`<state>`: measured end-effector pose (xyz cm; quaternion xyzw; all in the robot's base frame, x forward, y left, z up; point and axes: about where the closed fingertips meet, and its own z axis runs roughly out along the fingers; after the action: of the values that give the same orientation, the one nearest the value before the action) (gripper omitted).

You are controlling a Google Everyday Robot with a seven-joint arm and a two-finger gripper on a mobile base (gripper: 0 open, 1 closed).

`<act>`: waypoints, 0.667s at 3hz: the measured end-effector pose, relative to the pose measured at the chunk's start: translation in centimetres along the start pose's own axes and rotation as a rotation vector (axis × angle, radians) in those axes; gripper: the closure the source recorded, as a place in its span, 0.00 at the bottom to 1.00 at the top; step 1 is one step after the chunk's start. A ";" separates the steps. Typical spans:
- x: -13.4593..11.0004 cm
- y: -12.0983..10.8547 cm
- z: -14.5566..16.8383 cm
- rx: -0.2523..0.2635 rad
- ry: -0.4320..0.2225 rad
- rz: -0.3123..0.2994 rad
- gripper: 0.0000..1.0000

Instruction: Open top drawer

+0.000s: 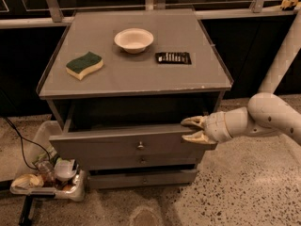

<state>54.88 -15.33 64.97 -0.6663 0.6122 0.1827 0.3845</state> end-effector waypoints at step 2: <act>0.0 0.0 0.0 0.000 0.000 0.000 0.35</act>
Offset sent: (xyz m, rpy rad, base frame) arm 0.0000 0.0000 0.0000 0.0000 0.0000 0.0000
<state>54.88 -15.33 64.97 -0.6664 0.6122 0.1827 0.3845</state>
